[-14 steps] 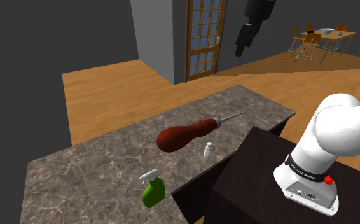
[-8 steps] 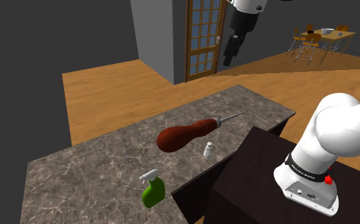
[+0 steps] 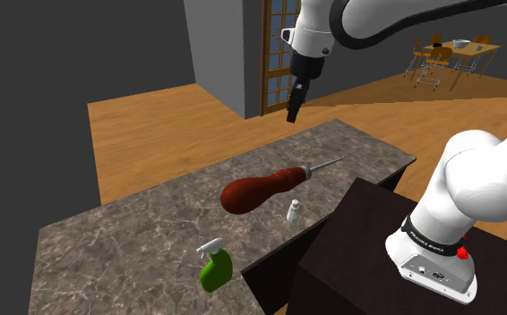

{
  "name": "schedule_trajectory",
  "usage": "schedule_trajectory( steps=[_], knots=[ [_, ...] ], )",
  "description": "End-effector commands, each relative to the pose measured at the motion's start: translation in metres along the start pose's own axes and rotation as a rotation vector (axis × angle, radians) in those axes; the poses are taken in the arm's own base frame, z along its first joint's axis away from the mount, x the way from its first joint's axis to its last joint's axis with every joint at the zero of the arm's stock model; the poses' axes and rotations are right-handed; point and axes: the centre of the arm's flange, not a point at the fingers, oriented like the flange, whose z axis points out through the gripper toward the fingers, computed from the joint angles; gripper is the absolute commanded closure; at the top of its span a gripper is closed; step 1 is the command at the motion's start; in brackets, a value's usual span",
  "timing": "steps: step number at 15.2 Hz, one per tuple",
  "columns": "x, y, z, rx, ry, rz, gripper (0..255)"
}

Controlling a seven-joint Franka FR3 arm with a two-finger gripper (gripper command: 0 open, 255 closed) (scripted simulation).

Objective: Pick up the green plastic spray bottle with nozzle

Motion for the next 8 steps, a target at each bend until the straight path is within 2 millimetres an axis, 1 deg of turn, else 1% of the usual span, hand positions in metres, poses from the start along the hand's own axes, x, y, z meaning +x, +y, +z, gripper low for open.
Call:
schedule_trajectory(
  steps=[1,8],
  knots=[
    [0.014,-0.016,0.018,0.014,-0.002,-0.047,0],
    [0.054,-0.066,0.081,0.061,-0.012,-0.206,0]
  ],
)
